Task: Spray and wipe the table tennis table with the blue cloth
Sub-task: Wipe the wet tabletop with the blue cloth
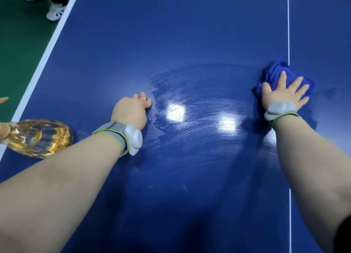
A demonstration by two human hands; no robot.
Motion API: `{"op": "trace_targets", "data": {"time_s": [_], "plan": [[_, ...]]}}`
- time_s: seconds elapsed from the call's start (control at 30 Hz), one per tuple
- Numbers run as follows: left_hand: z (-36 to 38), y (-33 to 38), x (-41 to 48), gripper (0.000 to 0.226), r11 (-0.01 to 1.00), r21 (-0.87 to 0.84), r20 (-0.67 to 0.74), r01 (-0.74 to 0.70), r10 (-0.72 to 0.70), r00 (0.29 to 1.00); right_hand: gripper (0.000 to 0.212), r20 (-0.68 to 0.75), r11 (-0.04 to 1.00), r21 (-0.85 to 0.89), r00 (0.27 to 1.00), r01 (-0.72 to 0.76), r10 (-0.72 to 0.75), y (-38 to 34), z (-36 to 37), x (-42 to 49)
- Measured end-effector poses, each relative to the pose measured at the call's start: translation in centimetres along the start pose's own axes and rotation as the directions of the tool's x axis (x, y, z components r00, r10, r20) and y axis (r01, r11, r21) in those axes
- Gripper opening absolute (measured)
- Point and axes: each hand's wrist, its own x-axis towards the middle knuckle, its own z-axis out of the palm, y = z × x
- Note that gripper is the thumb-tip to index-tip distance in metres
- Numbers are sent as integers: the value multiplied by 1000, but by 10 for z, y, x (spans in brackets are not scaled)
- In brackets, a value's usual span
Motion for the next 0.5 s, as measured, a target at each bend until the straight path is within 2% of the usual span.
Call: {"op": "trace_targets", "data": {"time_s": [0.1, 0.23, 0.33, 0.4, 0.5], "plan": [[-1, -1, 0, 66, 1000, 6, 22, -19, 19, 1000, 73, -1, 1000, -11, 1000, 29, -29, -27, 4, -17], [-5, -6, -4, 71, 998, -39, 90, -56, 59, 994, 76, -8, 956, -64, 958, 285, -286, -81, 21, -71], [-11, -3, -13, 75, 995, -86, 123, -55, 65, 990, 76, 14, 869, -90, 873, 487, -488, -123, 35, -123], [-7, -7, -24, 73, 990, -129, 69, -51, 60, 996, 77, 39, 793, -94, 798, 602, -601, -145, 45, -161], [7, -21, -47, 59, 976, -214, -27, 31, -38, 999, 75, 101, 657, -88, 663, 749, -742, -162, 58, -211]]}}
